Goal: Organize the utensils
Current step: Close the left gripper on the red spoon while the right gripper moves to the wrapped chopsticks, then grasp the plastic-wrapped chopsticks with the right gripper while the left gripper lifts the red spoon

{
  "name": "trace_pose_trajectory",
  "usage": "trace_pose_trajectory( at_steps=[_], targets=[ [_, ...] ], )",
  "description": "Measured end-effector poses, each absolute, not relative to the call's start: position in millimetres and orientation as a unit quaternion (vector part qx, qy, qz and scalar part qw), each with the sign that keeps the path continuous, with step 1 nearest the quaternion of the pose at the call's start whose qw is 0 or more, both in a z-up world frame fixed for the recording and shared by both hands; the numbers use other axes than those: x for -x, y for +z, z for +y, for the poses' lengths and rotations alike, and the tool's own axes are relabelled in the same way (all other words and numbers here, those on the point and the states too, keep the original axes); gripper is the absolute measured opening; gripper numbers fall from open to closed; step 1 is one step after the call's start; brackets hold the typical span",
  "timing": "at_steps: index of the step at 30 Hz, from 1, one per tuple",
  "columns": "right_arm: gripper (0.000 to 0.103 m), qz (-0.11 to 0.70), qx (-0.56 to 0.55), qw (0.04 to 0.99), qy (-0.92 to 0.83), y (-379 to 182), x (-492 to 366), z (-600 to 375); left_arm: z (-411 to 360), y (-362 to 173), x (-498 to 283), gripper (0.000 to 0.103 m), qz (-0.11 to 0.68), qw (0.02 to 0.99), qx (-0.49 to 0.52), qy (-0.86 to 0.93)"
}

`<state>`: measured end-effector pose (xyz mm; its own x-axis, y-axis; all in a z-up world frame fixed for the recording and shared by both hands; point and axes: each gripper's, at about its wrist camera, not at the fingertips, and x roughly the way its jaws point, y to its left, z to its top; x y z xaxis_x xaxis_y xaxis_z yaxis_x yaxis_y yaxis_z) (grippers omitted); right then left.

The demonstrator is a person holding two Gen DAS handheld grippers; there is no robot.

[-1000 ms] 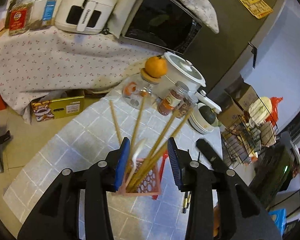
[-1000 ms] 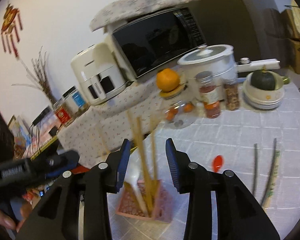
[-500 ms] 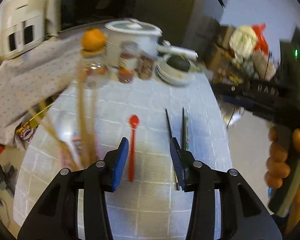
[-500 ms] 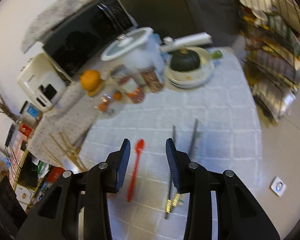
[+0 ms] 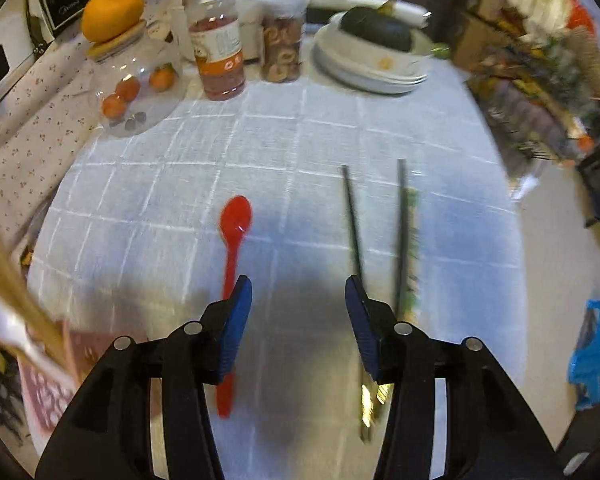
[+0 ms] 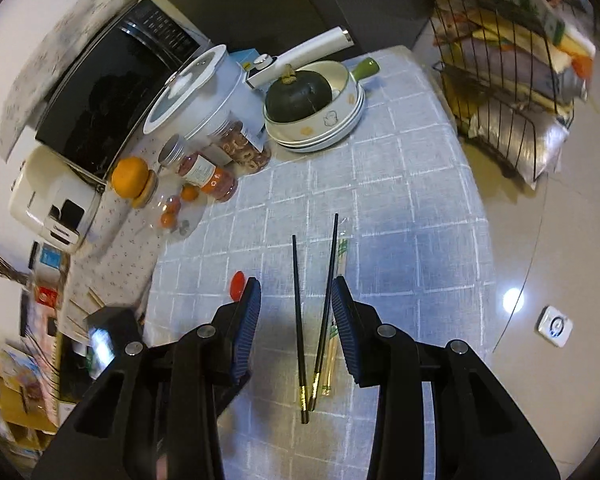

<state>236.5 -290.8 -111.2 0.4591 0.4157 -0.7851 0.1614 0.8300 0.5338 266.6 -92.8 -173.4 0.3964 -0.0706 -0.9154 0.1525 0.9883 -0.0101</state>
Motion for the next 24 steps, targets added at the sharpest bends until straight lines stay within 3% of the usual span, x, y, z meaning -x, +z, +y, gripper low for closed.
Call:
trace_pose_trajectory(
  at_steps=[4,14,15,16,17,18,24],
  targets=[
    [0.038,0.514,-0.289,0.803,0.085,-108.2,-236.5,-297.2,-91.6,-199.1,-293.5,0.046,0.573,0.816,-0.073,-0.017],
    [0.038,0.519,-0.297,0.796,0.097,-112.5,-240.4,-299.3,-63.0,-229.2,-323.1,0.047,0.592,0.805,-0.036,0.013],
    [0.038,0.520,-0.296,0.796,0.096,-113.2,-241.1,-300.0,-63.3,-229.3,-322.6,0.043,0.588,0.808,-0.039,0.003],
    [0.038,0.520,-0.295,0.796,0.095,-113.9,-241.4,-301.1,-64.0,-229.9,-320.8,0.028,0.585,0.810,-0.037,-0.013],
    [0.038,0.520,-0.296,0.796,0.092,-114.9,-241.9,-302.7,-65.5,-229.4,-319.4,0.024,0.583,0.811,-0.037,-0.024],
    [0.038,0.520,-0.298,0.796,0.089,-116.1,-242.7,-304.3,-68.5,-229.2,-317.0,0.010,0.584,0.809,-0.042,-0.039],
    [0.038,0.536,-0.286,0.790,0.082,-128.4,-247.1,-303.5,-69.7,-227.0,-304.4,0.007,0.603,0.796,-0.017,-0.055]
  ],
)
